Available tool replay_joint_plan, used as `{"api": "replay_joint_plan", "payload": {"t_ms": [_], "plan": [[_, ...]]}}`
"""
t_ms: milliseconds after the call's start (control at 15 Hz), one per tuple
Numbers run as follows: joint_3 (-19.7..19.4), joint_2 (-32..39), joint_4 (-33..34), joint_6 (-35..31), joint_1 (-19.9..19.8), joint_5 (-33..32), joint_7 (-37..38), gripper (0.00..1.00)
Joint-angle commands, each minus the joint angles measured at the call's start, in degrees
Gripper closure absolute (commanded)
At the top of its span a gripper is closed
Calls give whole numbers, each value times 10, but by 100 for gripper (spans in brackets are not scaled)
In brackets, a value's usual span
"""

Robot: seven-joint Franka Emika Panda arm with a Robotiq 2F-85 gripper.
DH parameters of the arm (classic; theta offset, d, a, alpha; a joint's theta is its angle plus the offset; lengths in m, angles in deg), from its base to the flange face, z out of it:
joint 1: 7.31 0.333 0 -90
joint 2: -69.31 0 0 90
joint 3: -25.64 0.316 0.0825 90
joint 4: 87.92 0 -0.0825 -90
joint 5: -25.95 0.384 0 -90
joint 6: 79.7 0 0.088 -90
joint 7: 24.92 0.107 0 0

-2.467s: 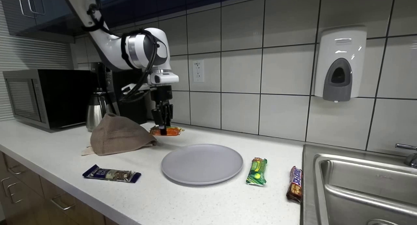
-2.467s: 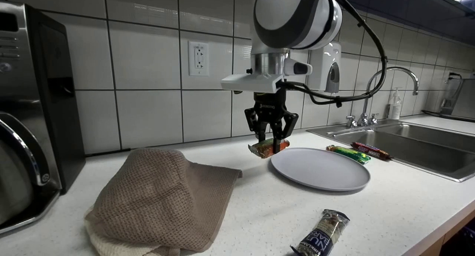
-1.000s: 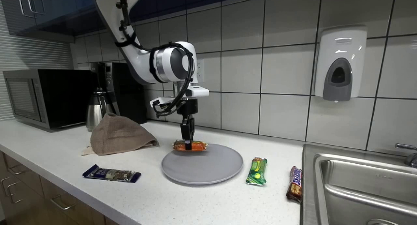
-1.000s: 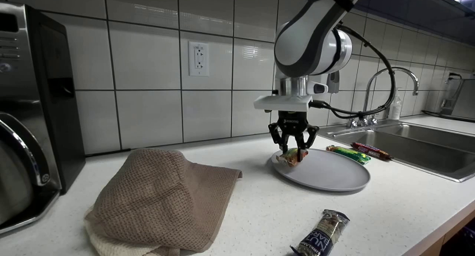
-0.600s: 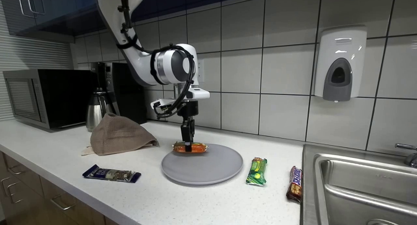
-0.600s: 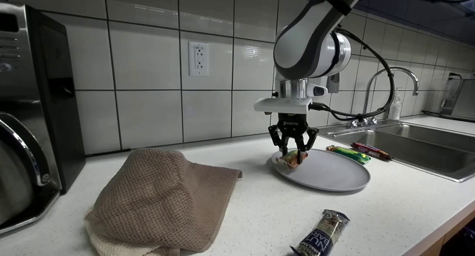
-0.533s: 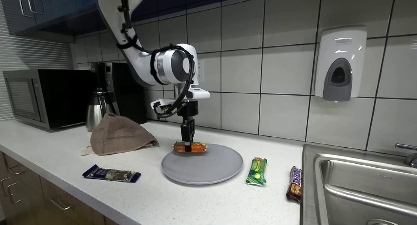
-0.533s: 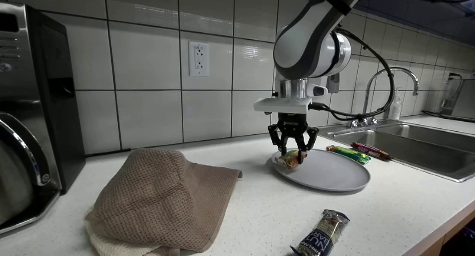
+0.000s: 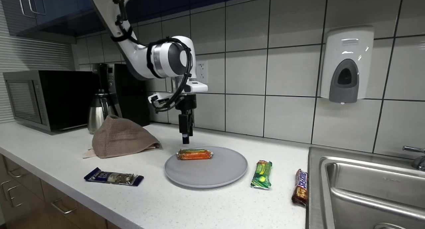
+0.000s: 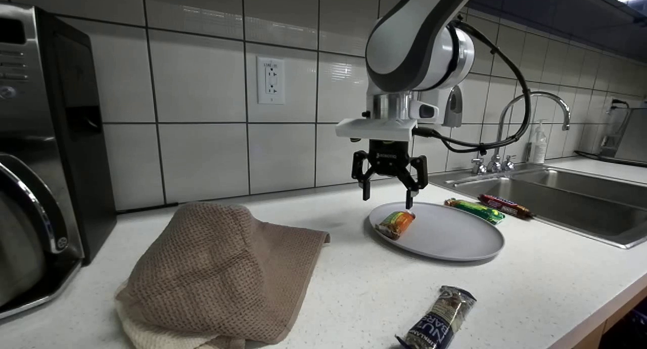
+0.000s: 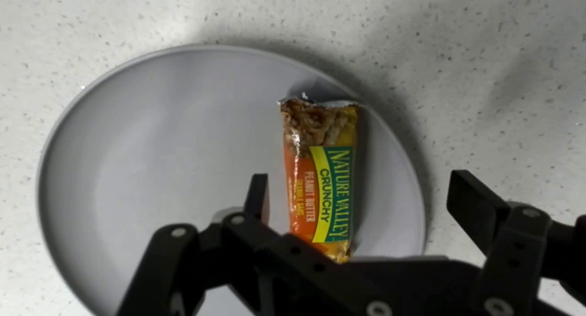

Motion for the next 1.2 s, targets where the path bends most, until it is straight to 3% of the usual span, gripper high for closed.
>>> {"api": "replay_joint_plan", "payload": {"t_ms": [0, 467, 1133], "plan": [[13, -43, -34, -8, 9, 18, 6, 0], [40, -104, -107, -23, 31, 48, 50, 0], [92, -200, -220, -35, 54, 45, 179, 0]]}}
